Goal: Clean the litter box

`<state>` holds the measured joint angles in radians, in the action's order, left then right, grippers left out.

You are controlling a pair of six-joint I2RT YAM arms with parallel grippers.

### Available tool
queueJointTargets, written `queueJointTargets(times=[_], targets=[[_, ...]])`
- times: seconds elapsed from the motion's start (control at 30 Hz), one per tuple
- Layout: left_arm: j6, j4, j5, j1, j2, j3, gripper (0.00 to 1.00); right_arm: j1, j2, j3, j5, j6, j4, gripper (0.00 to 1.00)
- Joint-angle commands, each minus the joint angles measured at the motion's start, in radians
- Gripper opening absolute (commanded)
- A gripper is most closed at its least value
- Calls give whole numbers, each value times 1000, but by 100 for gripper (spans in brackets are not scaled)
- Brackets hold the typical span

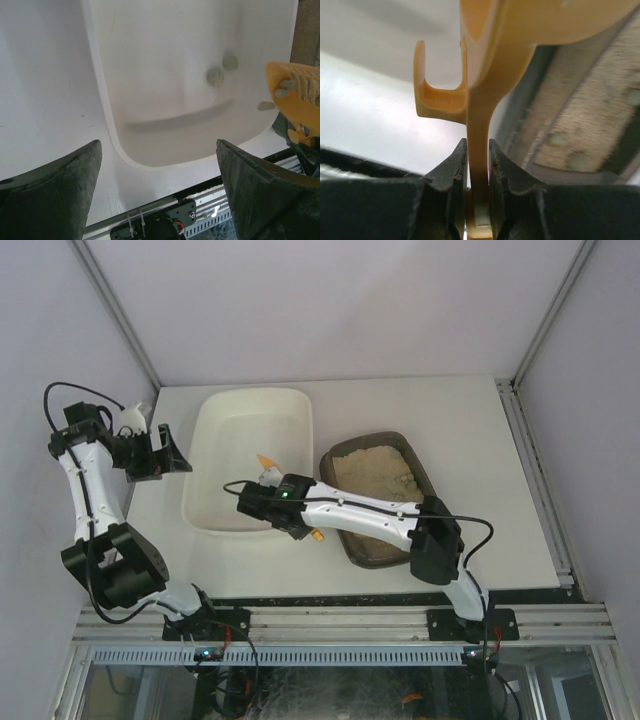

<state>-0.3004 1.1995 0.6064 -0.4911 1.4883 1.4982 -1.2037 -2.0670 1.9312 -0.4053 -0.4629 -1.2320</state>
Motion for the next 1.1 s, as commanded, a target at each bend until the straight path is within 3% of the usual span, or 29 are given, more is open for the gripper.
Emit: queueJointTargets(times=[0.0, 0.13, 0.43, 0.53, 0.63, 0.83, 1.07], targets=[[-25, -14, 32, -9, 0, -30, 100, -77, -63, 95, -377, 39, -197, 0], [-22, -21, 45, -9, 9, -45, 100, -128, -119, 101, -515, 45, -256, 0], [-39, -10, 52, -9, 1, -46, 100, -134, -109, 75, -556, 59, -225, 0], [-50, -2, 57, -7, 7, -23, 100, -121, -67, 61, -545, 61, -188, 0], [-63, 40, 63, 26, 53, 85, 100, -76, 43, 3, -434, 63, -97, 0], [-6, 63, -82, 251, 173, 413, 100, 52, 360, -313, -99, 18, 195, 0], [98, -59, -127, 576, 364, 671, 100, 187, 777, -725, 89, -247, 357, 0]])
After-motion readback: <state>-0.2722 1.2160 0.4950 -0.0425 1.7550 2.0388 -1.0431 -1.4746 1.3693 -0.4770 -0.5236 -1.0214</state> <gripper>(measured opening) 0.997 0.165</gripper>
